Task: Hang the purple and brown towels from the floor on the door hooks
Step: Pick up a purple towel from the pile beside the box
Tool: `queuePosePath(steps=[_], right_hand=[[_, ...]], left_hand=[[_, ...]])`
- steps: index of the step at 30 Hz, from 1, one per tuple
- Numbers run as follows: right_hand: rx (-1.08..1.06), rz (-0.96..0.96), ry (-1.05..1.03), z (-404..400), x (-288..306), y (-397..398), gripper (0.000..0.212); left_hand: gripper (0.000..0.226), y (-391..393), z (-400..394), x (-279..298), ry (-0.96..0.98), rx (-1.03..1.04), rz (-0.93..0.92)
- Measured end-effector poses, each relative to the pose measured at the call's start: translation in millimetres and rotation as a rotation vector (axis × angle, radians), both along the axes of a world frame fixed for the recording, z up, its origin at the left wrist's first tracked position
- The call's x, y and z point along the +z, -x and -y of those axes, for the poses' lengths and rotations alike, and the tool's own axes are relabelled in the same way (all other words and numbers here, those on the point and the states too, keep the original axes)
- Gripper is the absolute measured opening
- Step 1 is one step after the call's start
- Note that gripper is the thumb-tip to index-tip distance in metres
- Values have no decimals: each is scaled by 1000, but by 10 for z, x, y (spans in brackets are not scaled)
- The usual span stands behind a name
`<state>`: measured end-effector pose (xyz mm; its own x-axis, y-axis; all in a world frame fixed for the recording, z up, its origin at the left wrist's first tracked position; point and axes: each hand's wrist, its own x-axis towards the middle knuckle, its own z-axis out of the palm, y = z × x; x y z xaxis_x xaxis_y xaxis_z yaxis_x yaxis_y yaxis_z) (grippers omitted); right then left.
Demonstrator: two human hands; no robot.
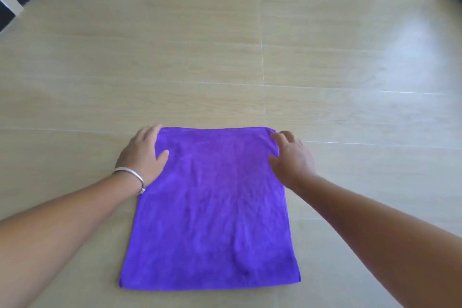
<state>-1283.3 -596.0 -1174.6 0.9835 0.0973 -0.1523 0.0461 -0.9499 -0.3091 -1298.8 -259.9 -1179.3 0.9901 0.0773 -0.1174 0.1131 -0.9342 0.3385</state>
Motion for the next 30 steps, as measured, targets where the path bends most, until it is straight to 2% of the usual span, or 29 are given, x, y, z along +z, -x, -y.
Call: queuePosePath(steps=[3, 5, 7, 10, 14, 17, 22, 26, 30], right_hand=[[448, -23, 140, 21, -196, 702, 54], [599, -87, 224, 53, -266, 1085, 64], [626, -181, 327, 66, -344, 1258, 76], [683, -187, 366, 104, -490, 1109, 82], [627, -143, 408, 72, -524, 598, 82], [580, -117, 449, 50, -497, 419, 79], [646, -89, 345, 158, -469, 862, 80], [748, -20, 285, 302, -577, 1068, 85], [809, 64, 325, 344, -620, 1014, 69]], left_hand=[[65, 723, 266, -242, -144, -312, -42], [72, 1150, 348, -346, -235, -386, -169], [77, 1419, 343, -431, -292, -363, -273], [77, 1415, 274, -521, -340, -348, -317], [83, 906, 203, -632, -362, -315, -229], [77, 644, 211, -614, -420, -313, -245], [74, 1182, 189, -507, -352, -527, -153], [76, 1518, -30, -597, -325, -604, -74], [66, 1405, -190, -622, -312, -653, 3]])
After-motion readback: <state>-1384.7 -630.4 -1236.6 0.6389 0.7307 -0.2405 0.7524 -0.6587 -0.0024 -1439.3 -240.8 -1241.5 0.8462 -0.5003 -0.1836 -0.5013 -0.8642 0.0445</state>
